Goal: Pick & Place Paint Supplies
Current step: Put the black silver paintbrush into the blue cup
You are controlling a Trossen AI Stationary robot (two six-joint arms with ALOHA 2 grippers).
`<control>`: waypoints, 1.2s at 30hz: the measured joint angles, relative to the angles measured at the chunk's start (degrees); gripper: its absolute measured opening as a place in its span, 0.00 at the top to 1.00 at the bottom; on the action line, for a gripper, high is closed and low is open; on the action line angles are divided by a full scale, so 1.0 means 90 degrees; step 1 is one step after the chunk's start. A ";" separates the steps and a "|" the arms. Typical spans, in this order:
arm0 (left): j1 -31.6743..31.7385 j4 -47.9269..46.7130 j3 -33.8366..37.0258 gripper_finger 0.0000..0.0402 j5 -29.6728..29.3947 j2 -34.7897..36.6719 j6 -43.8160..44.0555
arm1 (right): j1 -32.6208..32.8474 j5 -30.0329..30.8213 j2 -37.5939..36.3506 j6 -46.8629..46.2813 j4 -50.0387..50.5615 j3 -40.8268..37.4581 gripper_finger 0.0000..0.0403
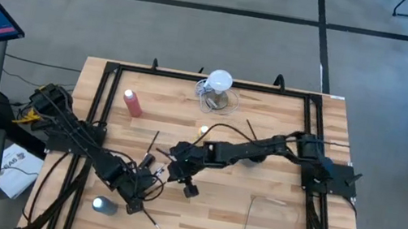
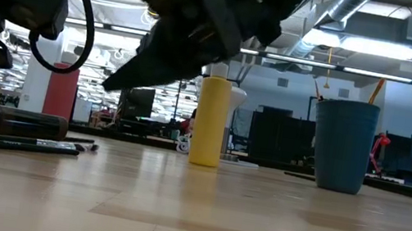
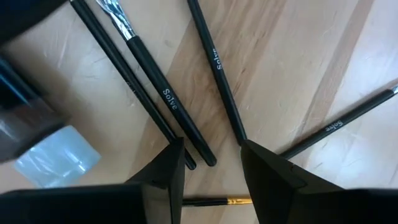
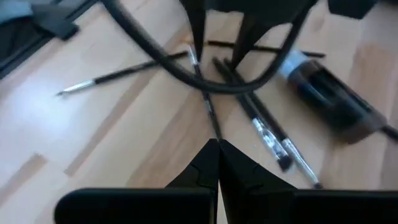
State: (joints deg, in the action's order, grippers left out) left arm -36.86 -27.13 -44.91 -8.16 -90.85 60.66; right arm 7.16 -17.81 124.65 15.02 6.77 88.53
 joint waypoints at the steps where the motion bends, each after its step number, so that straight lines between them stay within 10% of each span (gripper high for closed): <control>1: 0.0000 -0.0007 0.0000 0.70 -0.0002 0.0000 -0.0032 | 0.0000 0.0062 0.0109 0.0017 -0.0032 0.0102 1.00; 15: 0.0005 -0.0022 0.0214 0.77 -0.0005 -0.0005 -0.0216 | 0.0151 0.0207 0.0247 0.0067 0.0201 0.0313 0.98; 36: 0.0005 0.0275 -0.0044 0.67 -0.0739 -0.0027 -0.0739 | 0.0160 0.1281 0.0137 0.0067 0.1516 0.0311 0.50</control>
State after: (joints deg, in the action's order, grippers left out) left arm -36.82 -24.66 -45.30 -14.82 -91.09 54.01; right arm 8.60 -6.28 125.89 15.62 20.41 91.33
